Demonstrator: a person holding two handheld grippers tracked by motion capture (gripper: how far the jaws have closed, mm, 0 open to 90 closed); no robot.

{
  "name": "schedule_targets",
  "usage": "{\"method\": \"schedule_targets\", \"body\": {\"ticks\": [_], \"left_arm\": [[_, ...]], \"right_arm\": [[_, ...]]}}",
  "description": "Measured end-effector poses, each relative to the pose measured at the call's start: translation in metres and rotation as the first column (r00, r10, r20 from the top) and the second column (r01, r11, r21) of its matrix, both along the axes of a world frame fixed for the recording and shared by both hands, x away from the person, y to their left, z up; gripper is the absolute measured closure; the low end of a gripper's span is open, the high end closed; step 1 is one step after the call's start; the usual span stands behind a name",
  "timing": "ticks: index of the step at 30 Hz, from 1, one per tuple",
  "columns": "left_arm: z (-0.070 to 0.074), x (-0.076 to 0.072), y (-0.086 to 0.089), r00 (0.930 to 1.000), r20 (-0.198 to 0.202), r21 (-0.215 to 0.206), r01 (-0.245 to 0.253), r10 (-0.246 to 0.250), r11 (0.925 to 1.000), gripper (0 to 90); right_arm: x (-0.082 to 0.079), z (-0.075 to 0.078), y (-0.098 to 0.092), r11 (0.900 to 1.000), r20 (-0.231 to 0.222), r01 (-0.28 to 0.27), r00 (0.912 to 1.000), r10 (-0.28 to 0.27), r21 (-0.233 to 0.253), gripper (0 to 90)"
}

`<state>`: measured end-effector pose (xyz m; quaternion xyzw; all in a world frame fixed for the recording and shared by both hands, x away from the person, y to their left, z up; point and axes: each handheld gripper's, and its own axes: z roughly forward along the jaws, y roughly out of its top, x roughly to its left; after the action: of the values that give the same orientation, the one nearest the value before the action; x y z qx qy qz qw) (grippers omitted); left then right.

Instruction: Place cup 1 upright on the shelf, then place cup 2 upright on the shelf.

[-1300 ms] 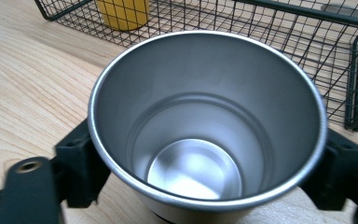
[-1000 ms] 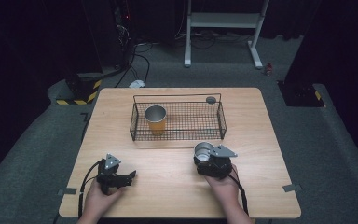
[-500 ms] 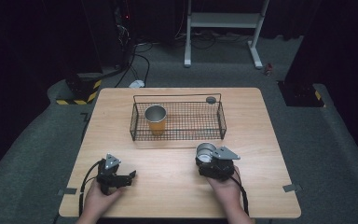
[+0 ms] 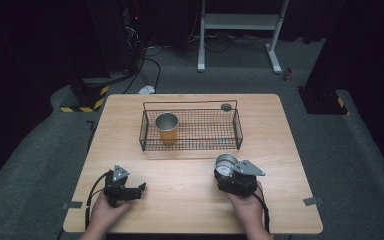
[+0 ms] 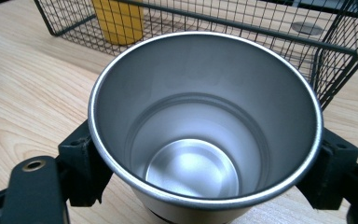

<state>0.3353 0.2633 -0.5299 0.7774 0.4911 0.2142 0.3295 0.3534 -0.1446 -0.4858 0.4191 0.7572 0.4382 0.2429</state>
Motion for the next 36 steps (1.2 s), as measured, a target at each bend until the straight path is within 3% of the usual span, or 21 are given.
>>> {"method": "schedule_targets", "body": {"ticks": [7, 10, 18, 36], "left_arm": [[0.0, 0.001, -0.001, 1.0, -0.006, -0.004, -0.007, 0.007, 1.0, 5.9], [0.0, 0.001, -0.001, 0.9999, -0.008, -0.005, -0.007, 0.007, 1.0, 5.6], [-0.001, 0.004, -0.002, 0.9999, -0.013, -0.006, -0.007, 0.007, 1.0, 3.5], [0.0, 0.002, -0.001, 0.9998, -0.011, 0.004, -0.016, 0.016, 0.9999, 3.6]], "right_arm": [[-0.004, 0.012, -0.01, 1.0, 0.007, 0.019, 0.9998, -0.019, -0.006, 18.3], [-0.002, 0.019, -0.014, 0.999, 0.007, 0.042, 0.9991, -0.042, 0.02, 18.4], [0.002, 0.035, -0.013, 0.997, 0.038, 0.067, 0.9969, -0.069, 0.036, 18.4], [0.018, 0.06, -0.005, 0.997, 0.084, 0.051, 0.9949, -0.056, 0.058, 18.4]]}}
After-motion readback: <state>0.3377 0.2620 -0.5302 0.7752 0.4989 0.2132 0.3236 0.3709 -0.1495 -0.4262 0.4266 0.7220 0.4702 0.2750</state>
